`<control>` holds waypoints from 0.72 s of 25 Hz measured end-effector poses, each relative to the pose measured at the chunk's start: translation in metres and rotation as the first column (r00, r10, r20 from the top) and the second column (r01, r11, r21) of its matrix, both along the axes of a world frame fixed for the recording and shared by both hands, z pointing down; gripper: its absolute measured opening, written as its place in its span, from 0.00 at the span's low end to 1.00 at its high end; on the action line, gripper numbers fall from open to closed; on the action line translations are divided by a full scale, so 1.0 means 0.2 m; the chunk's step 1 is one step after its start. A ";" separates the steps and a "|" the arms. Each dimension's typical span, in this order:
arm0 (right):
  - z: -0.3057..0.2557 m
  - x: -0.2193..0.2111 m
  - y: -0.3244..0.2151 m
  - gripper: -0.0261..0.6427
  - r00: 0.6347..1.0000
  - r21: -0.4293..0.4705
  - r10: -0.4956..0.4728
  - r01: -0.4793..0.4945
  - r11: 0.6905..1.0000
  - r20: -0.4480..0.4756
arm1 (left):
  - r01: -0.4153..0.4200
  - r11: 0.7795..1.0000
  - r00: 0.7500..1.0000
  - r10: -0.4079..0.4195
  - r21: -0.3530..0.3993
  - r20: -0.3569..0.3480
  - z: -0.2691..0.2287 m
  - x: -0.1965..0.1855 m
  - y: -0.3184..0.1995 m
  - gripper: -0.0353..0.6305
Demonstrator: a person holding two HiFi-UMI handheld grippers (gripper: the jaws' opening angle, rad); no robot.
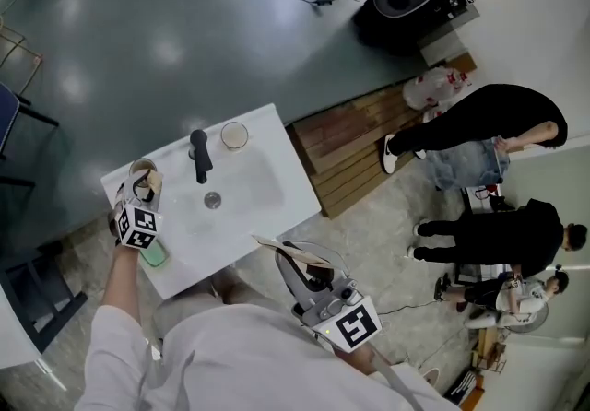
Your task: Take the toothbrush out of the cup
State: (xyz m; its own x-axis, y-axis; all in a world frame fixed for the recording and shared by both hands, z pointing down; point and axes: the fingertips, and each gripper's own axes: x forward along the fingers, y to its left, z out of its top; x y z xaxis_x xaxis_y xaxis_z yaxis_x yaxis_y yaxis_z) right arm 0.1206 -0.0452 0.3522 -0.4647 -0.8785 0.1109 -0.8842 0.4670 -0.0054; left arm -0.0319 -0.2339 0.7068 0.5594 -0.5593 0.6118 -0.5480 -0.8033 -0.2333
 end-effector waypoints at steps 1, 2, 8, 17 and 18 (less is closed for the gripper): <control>0.00 0.00 0.00 0.11 1.000 0.000 -0.001 0.001 1.000 0.000 | -0.005 1.000 1.000 0.005 -0.002 -0.003 0.00 0.00 0.00 0.24; 0.00 0.00 0.00 0.11 1.000 0.000 -0.002 0.002 1.000 0.000 | -0.009 1.000 1.000 0.009 -0.003 -0.005 0.00 0.00 0.00 0.23; 0.00 0.00 -0.02 0.11 1.000 -0.002 -0.012 0.012 1.000 0.008 | -0.024 1.000 0.999 0.024 0.001 -0.024 -0.04 0.01 0.04 0.15; 0.02 0.04 -0.06 0.11 1.000 0.000 -0.016 0.016 1.000 0.011 | 0.014 1.000 0.995 -0.013 0.010 -0.100 -0.14 -0.03 0.03 0.12; 0.02 0.05 -0.07 0.11 1.000 0.004 -0.016 0.016 1.000 0.011 | 0.017 1.000 0.994 -0.016 0.010 -0.108 -0.15 -0.03 0.04 0.12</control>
State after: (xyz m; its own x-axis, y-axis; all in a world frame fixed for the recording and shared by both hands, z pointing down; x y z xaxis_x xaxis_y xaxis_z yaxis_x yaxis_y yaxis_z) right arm 0.1303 -0.0586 0.3568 -0.4795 -0.8715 0.1027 -0.8767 0.4808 -0.0132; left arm -0.0381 -0.2268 0.6759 0.6127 -0.5750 0.5421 -0.5836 -0.7918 -0.1802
